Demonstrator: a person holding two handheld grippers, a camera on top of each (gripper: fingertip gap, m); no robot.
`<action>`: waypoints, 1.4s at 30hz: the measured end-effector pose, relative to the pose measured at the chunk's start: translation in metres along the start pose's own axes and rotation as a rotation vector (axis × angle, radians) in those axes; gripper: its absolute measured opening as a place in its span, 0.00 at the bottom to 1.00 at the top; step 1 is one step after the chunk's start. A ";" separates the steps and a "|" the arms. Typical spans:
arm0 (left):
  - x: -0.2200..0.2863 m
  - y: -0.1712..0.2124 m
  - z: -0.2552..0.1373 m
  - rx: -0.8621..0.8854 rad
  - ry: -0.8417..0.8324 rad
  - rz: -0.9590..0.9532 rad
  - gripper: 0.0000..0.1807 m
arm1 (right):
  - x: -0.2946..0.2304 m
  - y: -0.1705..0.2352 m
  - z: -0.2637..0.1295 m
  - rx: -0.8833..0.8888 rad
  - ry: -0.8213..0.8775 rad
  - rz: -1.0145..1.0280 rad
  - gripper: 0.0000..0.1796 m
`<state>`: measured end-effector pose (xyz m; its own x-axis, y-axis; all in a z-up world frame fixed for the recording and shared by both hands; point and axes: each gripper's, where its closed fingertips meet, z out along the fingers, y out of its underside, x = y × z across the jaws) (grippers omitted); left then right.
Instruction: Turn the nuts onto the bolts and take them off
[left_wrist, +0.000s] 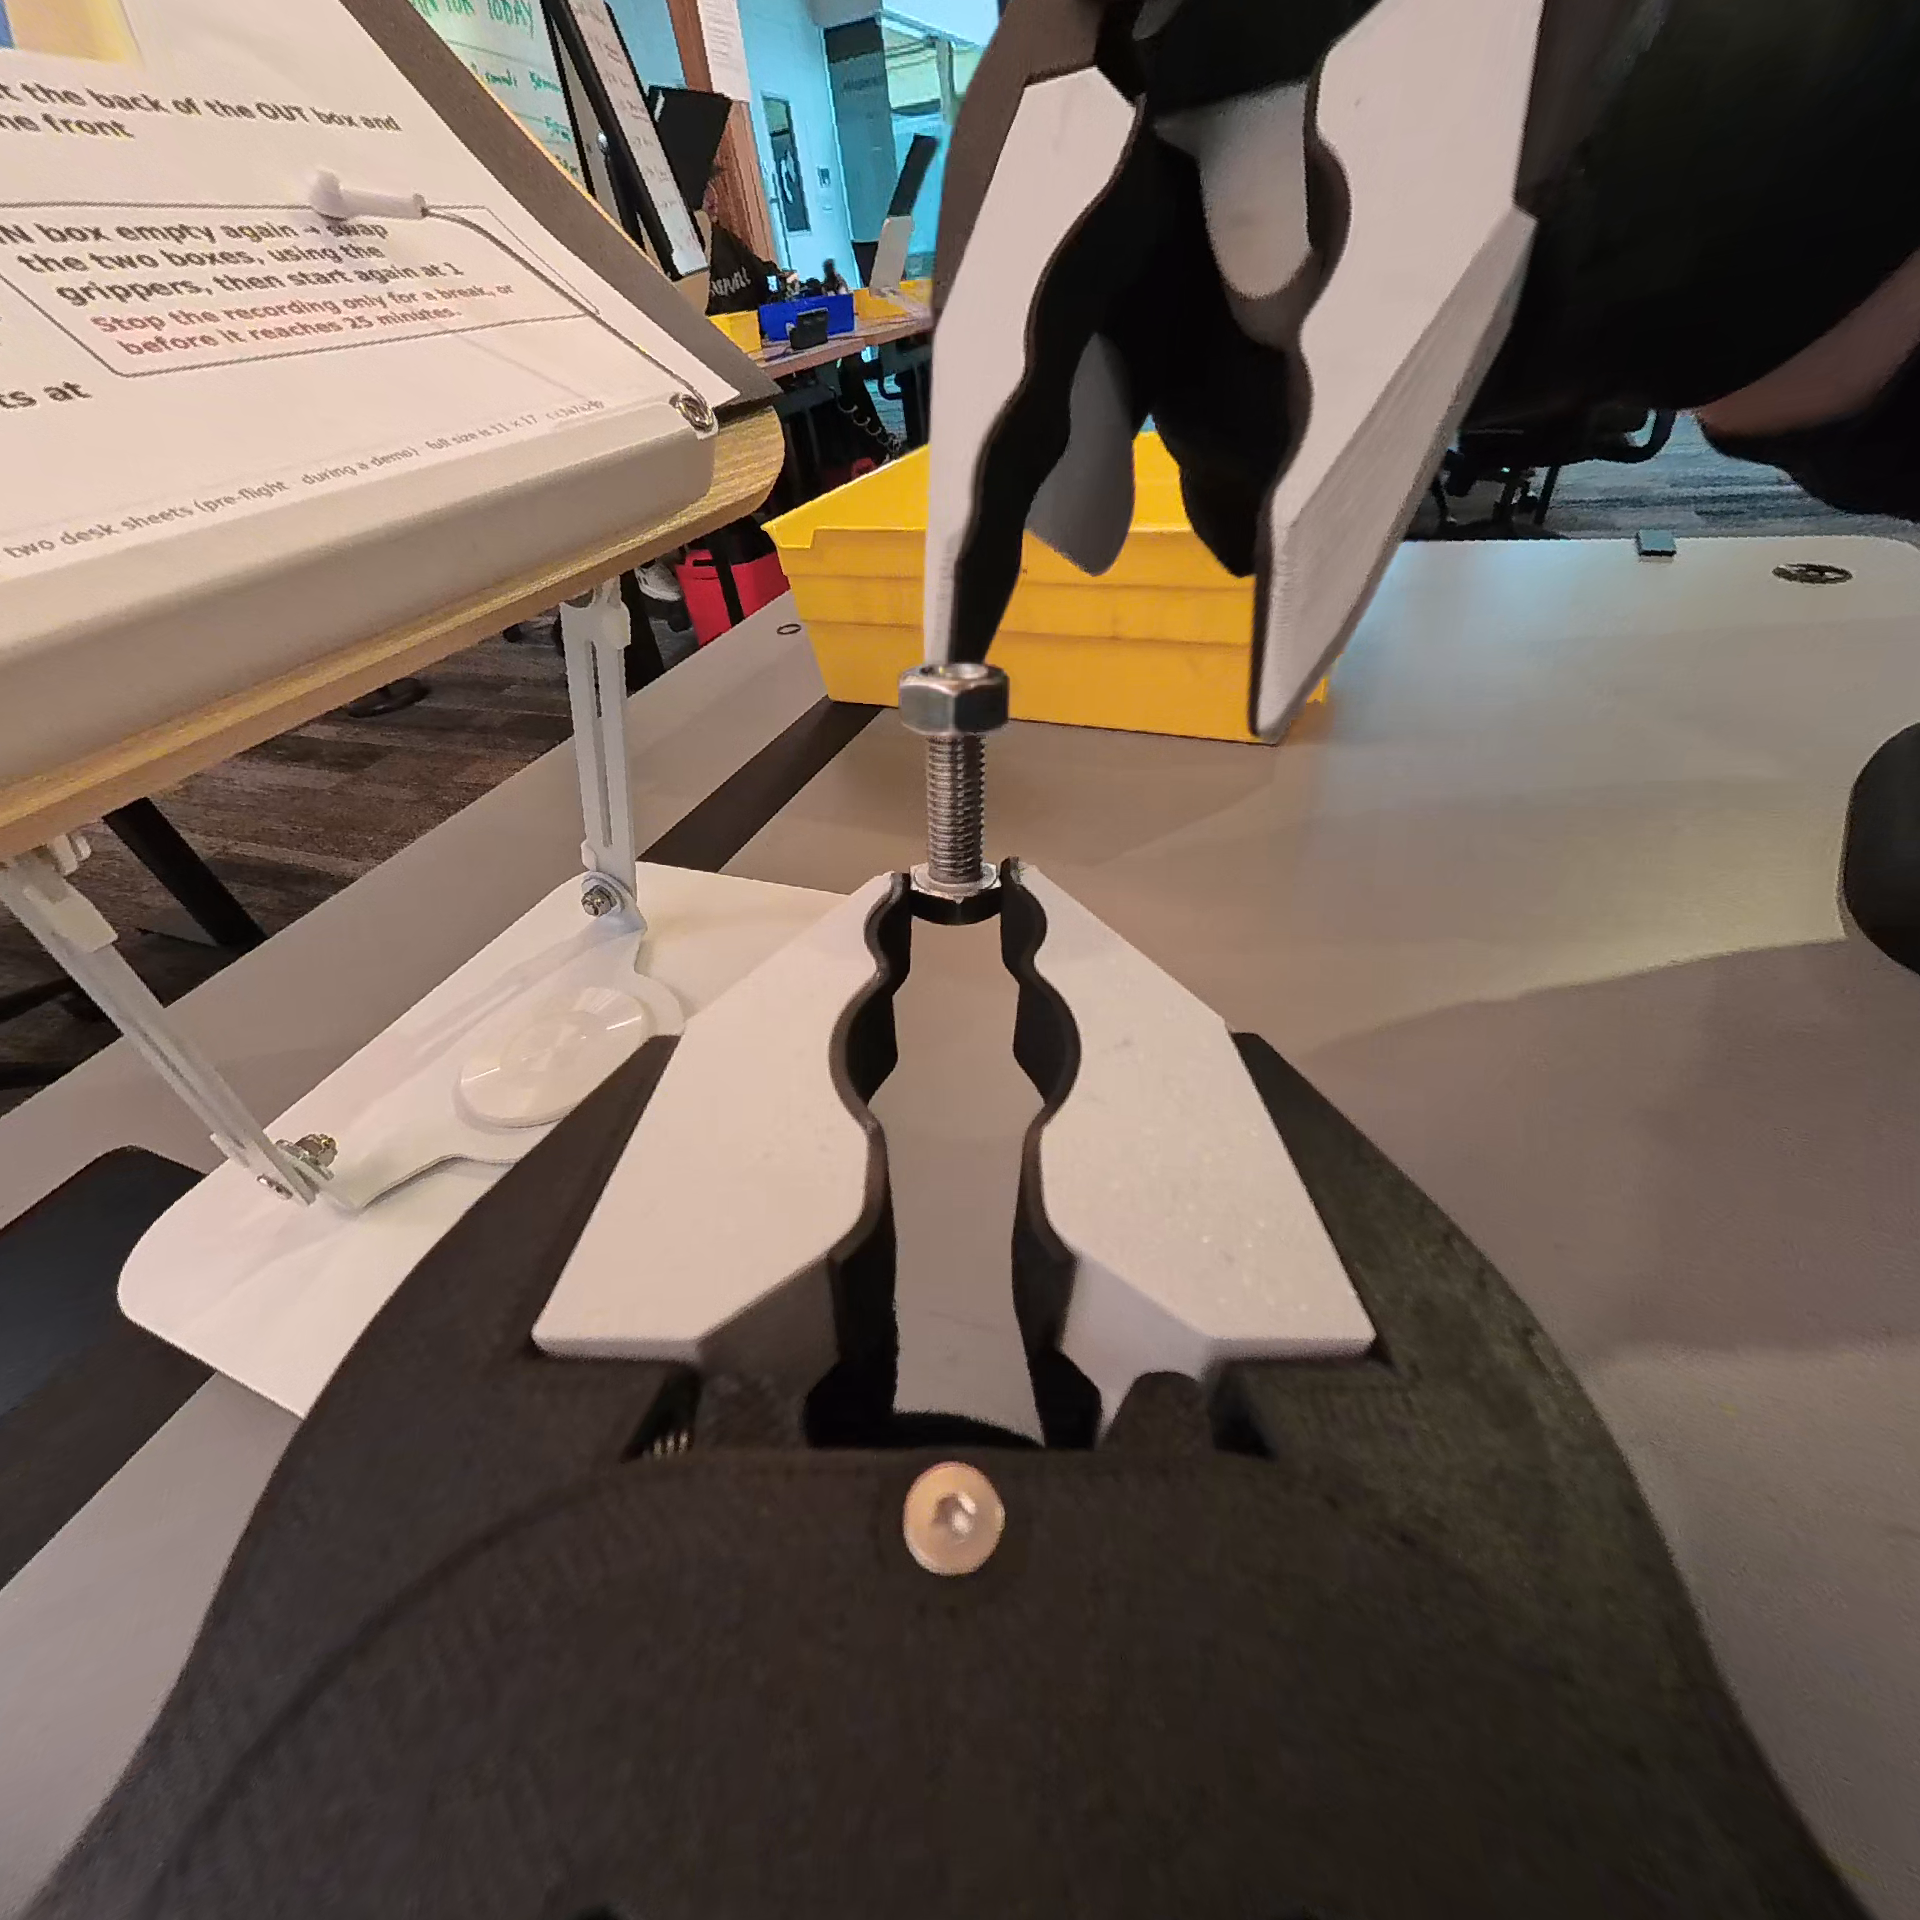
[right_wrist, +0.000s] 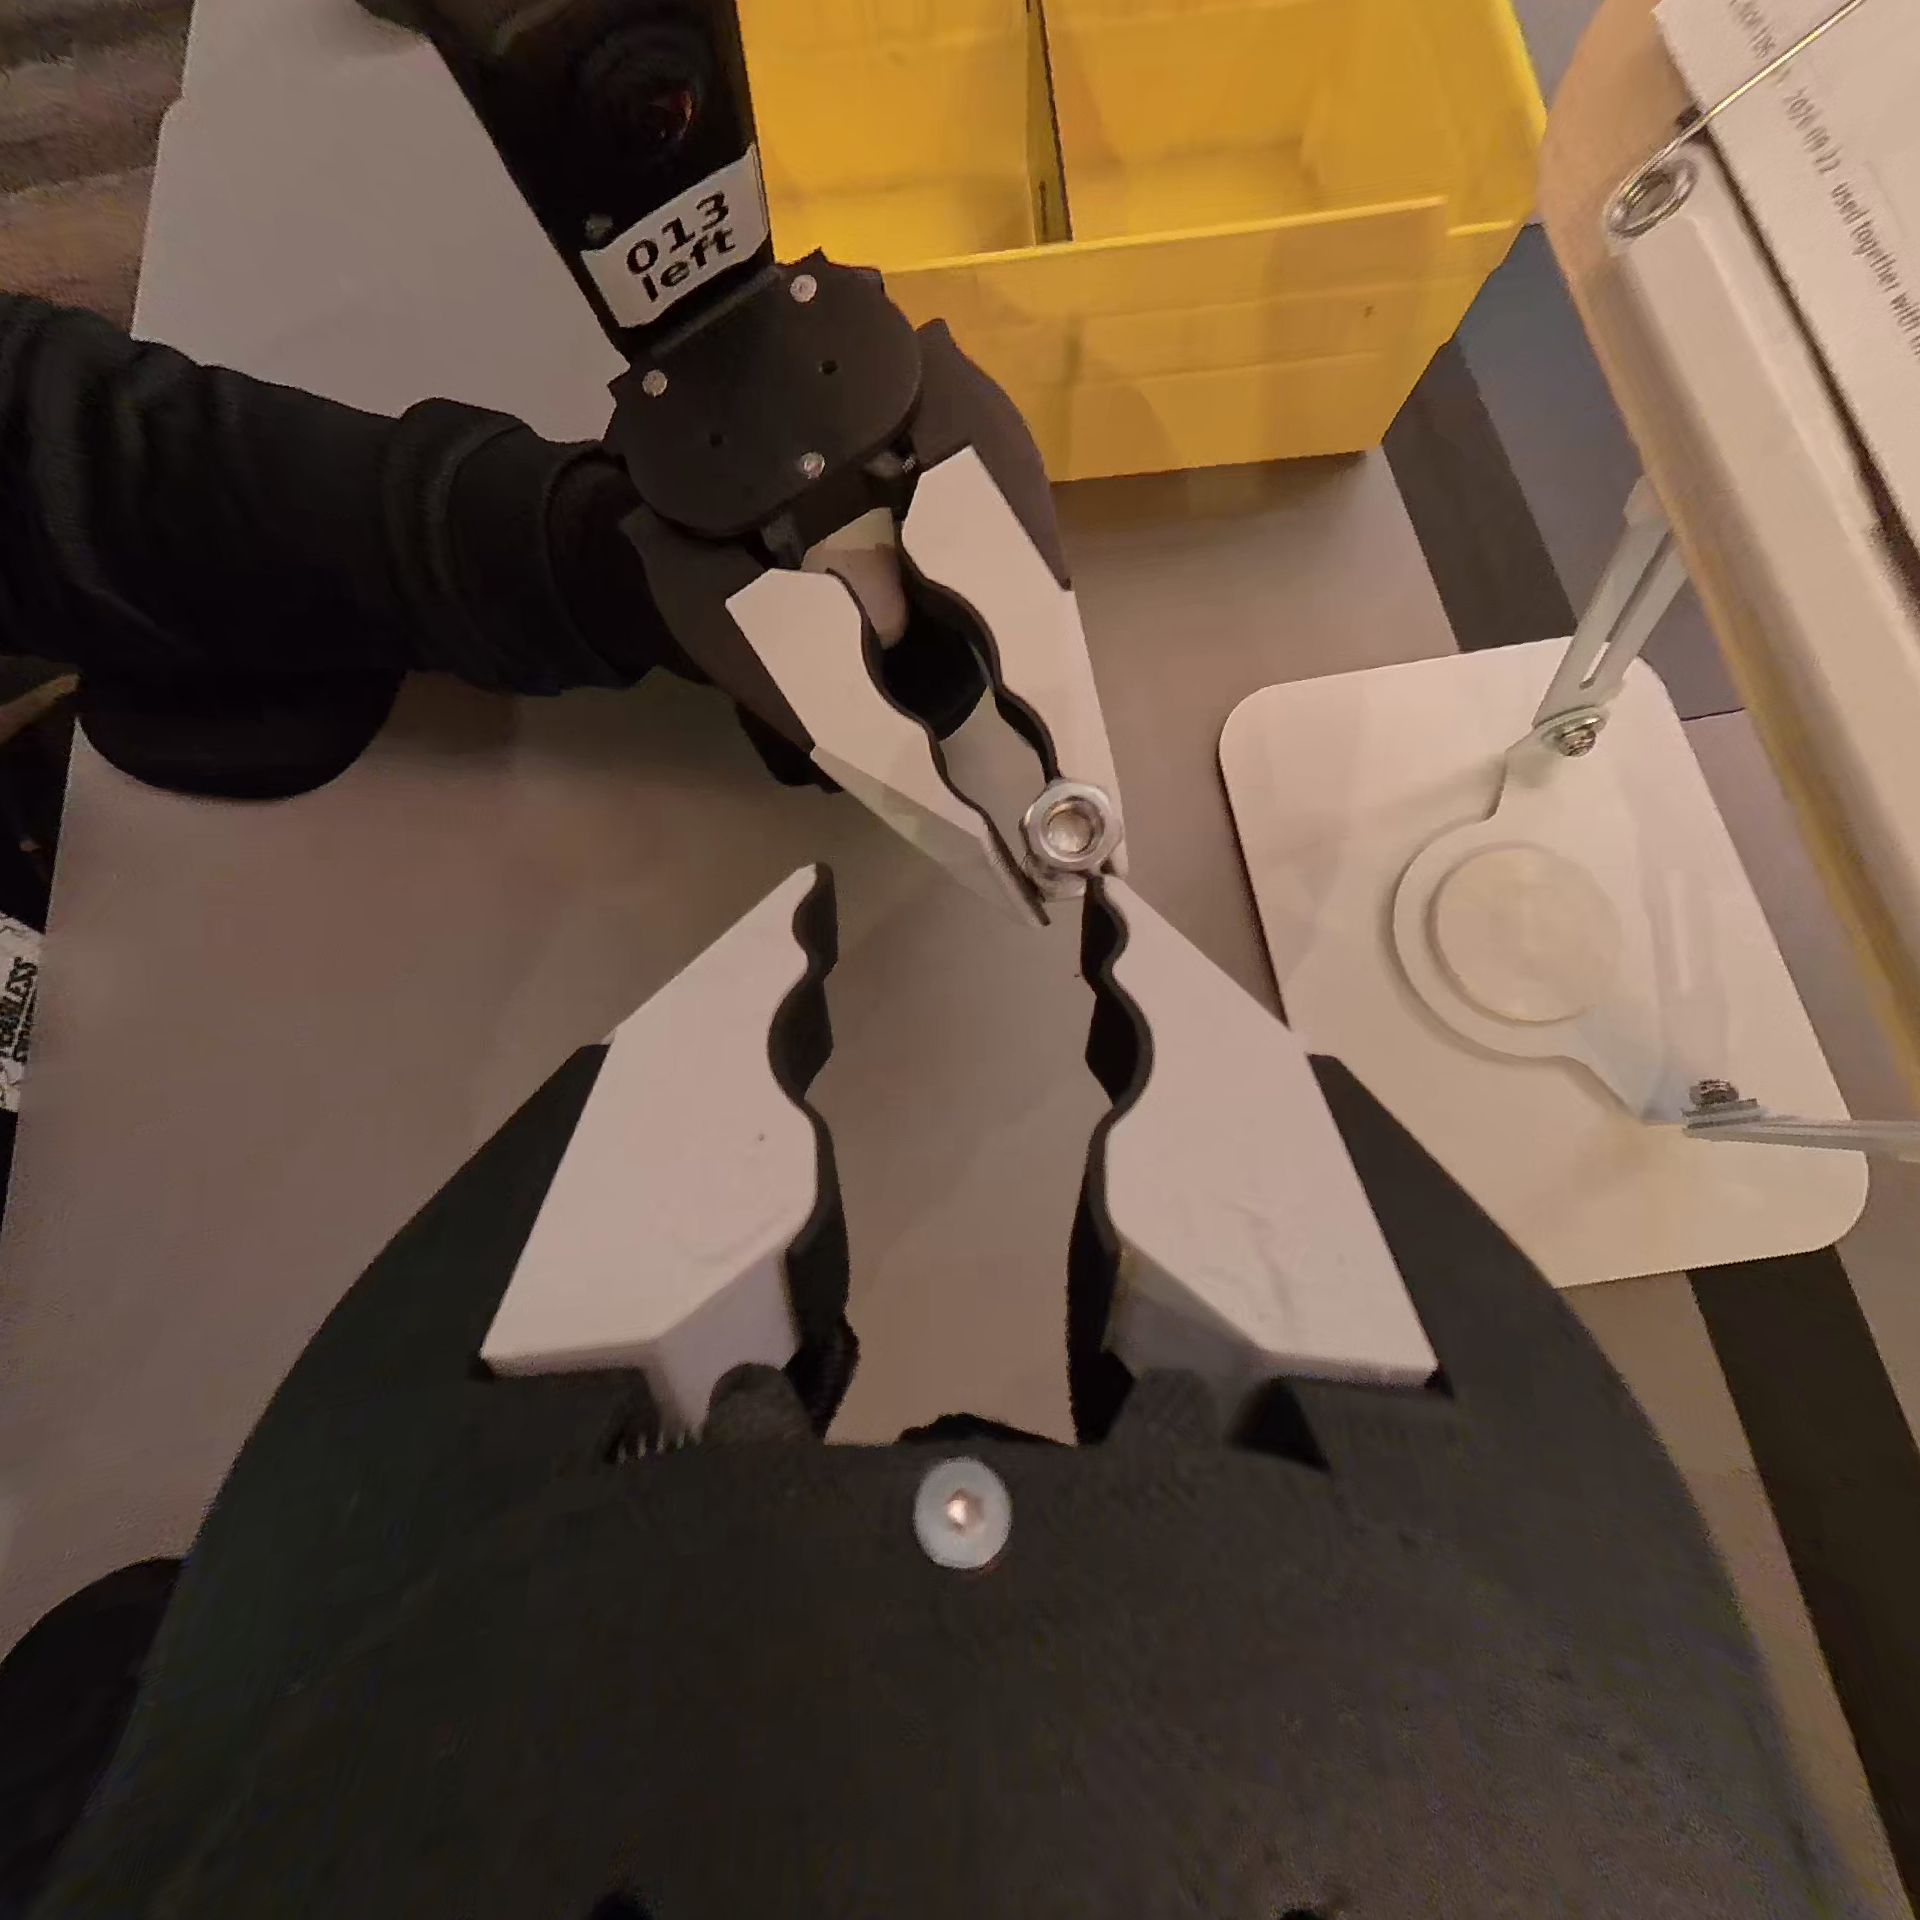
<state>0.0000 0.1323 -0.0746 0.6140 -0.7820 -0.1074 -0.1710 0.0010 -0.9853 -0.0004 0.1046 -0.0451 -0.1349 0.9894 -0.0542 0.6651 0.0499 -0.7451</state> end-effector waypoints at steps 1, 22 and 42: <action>0.000 0.000 0.000 0.000 0.001 -0.001 0.08 | -0.002 0.003 0.000 -0.012 -0.011 0.003 0.22; 0.001 0.003 0.002 -0.013 0.000 0.006 0.09 | 0.004 -0.001 -0.006 0.027 0.027 0.020 0.24; 0.000 0.005 0.002 -0.022 -0.003 0.010 0.08 | -0.009 0.002 -0.003 -0.006 -0.019 0.006 0.14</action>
<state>0.0012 0.1335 -0.0795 0.6146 -0.7800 -0.1174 -0.1936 -0.0049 -0.9811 0.0048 0.0964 -0.0442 -0.1453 0.9868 -0.0714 0.6702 0.0450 -0.7409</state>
